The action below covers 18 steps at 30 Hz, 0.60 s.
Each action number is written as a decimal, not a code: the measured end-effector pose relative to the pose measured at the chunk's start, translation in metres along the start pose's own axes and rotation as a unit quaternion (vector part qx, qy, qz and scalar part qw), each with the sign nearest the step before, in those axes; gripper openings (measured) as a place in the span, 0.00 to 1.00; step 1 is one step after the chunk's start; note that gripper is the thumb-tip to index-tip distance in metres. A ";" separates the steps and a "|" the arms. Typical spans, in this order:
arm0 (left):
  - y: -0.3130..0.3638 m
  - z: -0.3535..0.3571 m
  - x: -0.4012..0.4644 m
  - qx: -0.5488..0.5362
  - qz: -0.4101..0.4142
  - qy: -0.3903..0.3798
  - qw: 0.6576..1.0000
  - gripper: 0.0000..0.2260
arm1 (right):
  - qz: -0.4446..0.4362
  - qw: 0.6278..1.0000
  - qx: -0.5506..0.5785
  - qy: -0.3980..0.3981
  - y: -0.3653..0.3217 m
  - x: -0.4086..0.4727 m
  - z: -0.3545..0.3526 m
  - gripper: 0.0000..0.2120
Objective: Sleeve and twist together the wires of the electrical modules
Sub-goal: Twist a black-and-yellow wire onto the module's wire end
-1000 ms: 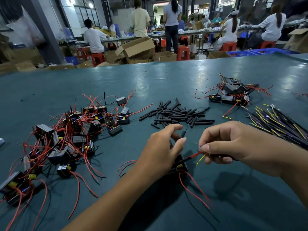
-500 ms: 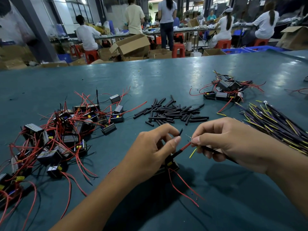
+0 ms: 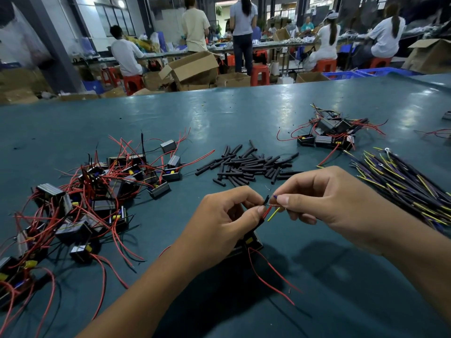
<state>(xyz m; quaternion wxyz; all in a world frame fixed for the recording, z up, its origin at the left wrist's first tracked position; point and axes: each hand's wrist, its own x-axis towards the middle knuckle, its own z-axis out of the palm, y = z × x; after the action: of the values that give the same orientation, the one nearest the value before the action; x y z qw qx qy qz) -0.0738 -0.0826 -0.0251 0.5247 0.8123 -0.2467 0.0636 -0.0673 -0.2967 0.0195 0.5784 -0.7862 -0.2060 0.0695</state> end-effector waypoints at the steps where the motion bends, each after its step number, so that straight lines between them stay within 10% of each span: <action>1: 0.001 0.000 0.000 0.002 0.003 0.000 1.000 0.07 | 0.001 1.000 0.008 0.002 0.000 0.000 0.001 0.05; 18: 0.001 0.001 -0.001 -0.001 0.002 0.007 1.000 0.08 | -0.024 0.999 -0.002 0.031 0.000 0.001 0.007 0.04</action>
<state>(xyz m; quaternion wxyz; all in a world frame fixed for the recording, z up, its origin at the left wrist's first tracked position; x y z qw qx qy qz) -0.0757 -0.0834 -0.0249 0.5275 0.8104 -0.2449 0.0704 -0.0691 -0.2898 0.0172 0.5844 -0.7841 -0.2066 0.0304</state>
